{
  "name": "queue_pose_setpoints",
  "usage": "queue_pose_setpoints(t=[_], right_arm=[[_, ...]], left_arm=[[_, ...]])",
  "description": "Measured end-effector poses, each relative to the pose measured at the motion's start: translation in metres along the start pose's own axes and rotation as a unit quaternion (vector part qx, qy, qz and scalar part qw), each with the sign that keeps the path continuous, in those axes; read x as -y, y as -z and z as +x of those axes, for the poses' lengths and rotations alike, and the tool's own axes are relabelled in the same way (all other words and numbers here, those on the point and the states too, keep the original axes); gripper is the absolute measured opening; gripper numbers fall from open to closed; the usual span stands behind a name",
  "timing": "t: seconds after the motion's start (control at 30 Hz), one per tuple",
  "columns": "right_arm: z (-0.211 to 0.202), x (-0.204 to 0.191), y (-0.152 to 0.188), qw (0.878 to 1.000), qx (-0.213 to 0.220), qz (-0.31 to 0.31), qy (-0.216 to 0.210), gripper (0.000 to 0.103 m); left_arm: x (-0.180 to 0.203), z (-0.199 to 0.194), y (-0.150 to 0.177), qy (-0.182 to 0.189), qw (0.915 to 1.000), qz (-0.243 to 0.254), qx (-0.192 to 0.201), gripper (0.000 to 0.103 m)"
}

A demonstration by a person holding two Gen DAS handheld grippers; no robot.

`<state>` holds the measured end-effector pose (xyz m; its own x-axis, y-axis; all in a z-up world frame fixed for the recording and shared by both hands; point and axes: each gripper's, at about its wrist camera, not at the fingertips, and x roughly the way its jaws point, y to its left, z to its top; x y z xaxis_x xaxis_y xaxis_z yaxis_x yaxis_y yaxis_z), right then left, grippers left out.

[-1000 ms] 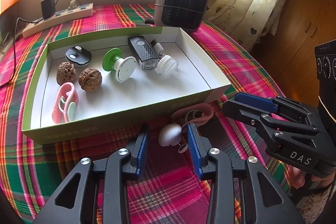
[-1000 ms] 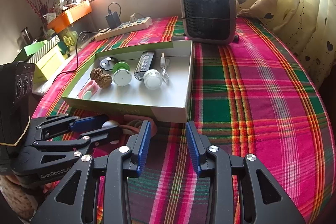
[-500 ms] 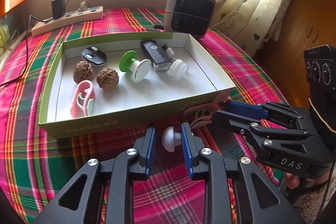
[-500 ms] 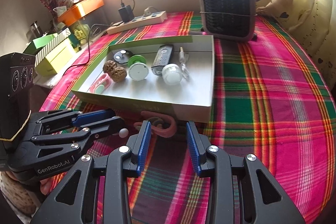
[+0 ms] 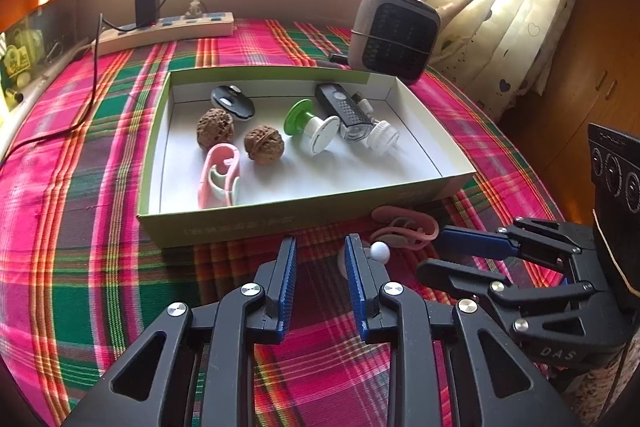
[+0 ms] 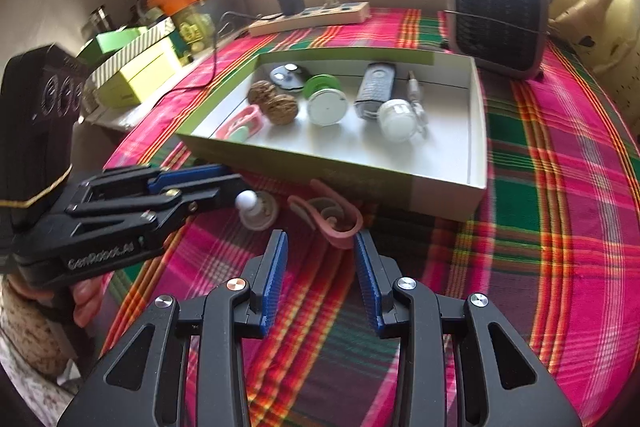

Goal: Organize objects
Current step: 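Grasp the white round knob with the left gripper while the right grasps the second pink ear hook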

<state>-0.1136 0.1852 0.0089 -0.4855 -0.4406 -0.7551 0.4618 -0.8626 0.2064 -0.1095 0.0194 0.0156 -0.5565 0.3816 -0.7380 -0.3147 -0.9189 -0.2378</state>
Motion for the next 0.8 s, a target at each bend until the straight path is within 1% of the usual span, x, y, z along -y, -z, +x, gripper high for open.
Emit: queue_pose_setpoints(t=[0.1, 0.23, 0.3, 0.33, 0.6, 0.8], right_arm=[[0.0, -0.004, 0.001, 1.0, 0.002, -0.018, 0.02, 0.036], [0.002, 0.002, -0.003, 0.999, 0.005, -0.009, 0.04, 0.037], [0.004, 0.002, -0.005, 0.999, 0.002, -0.013, 0.04, 0.05], [0.005, 0.001, -0.006, 0.999, 0.001, -0.017, 0.039, 0.051], [0.023, -0.01, -0.012, 0.998, -0.016, -0.055, 0.04, 0.052], [0.027, -0.016, -0.014, 0.996, -0.015, -0.072, 0.049, 0.052]], left_arm=[[-0.004, 0.0, 0.0, 0.002, 1.0, -0.005, 0.0, 0.022], [-0.003, 0.0, 0.001, 0.008, 1.0, -0.003, -0.002, 0.022], [-0.004, -0.001, 0.001, 0.012, 0.9999, -0.004, -0.002, 0.022], [-0.004, -0.001, 0.001, 0.014, 0.9999, -0.004, -0.002, 0.022], [-0.008, -0.004, 0.001, 0.015, 0.9998, -0.011, -0.003, 0.023], [-0.01, -0.006, 0.001, 0.015, 0.9998, -0.014, -0.003, 0.024]])
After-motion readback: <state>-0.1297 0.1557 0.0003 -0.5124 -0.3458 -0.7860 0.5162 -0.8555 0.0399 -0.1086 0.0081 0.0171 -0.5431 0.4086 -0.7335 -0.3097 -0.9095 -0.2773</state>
